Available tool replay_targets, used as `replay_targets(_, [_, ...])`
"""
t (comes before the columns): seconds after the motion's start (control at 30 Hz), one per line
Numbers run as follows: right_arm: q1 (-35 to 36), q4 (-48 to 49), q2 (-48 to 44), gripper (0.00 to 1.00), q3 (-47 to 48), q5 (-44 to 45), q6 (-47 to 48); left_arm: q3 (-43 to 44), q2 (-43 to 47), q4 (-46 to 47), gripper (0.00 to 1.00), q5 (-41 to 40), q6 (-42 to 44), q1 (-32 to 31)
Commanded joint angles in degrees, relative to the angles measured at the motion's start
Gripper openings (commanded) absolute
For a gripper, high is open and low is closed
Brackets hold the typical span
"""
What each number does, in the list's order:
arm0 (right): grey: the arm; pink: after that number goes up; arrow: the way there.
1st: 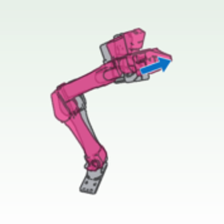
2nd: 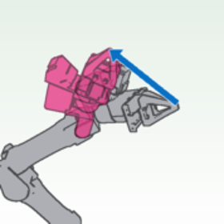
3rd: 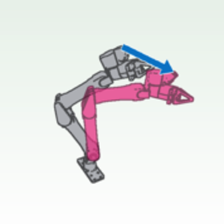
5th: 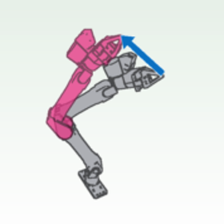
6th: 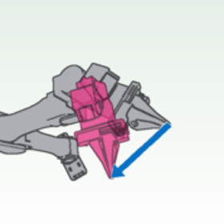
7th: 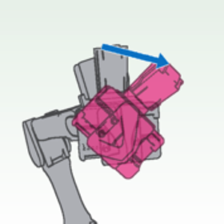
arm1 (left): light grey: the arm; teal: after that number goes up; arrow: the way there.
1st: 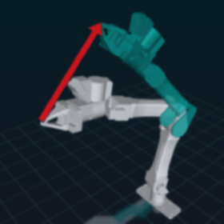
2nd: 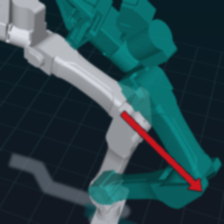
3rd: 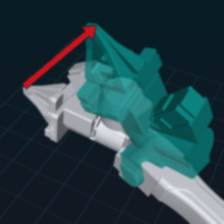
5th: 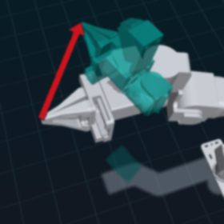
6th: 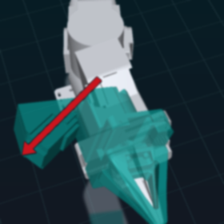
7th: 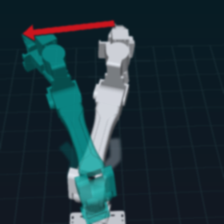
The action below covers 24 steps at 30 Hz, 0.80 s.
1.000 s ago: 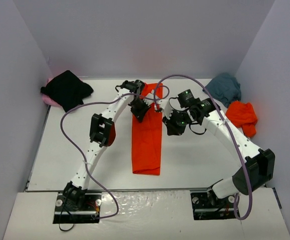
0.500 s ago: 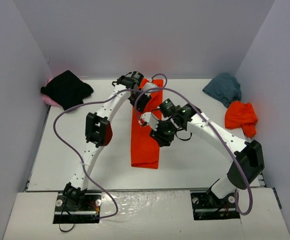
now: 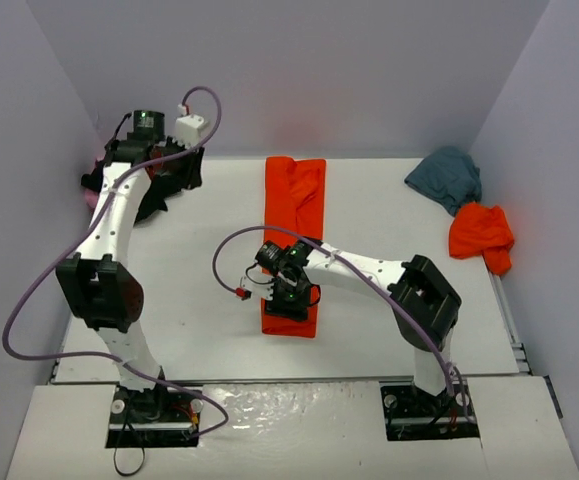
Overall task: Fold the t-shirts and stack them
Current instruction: Fold the tshirt
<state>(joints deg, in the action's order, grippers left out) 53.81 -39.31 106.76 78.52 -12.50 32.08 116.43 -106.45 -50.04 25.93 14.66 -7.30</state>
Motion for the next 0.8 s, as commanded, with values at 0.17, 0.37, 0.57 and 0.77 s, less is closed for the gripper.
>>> replay_targets(0.17, [4.5, -1.3, 4.2, 0.47, 3.7, 3.8, -1.8, -20.0, 7.5, 10.1, 0.24, 4.3, 1.2, 2.6])
replay_targets(0.37, [6.5, -1.9, 6.6, 0.47, 4.0, 1.4, -2.0, -24.1, 9.2, 12.2, 0.23, 4.6, 1.5, 3.3])
replay_targets(0.57, [7.9, -2.3, 7.2, 0.47, 4.1, 0.2, -2.1, -24.6, 8.6, 11.9, 0.23, 5.1, 1.6, 3.6])
replay_targets(0.77, [8.2, -2.1, 9.5, 0.47, 5.1, -0.9, -2.3, -24.2, 8.2, 12.2, 0.23, 5.8, 1.0, 3.6])
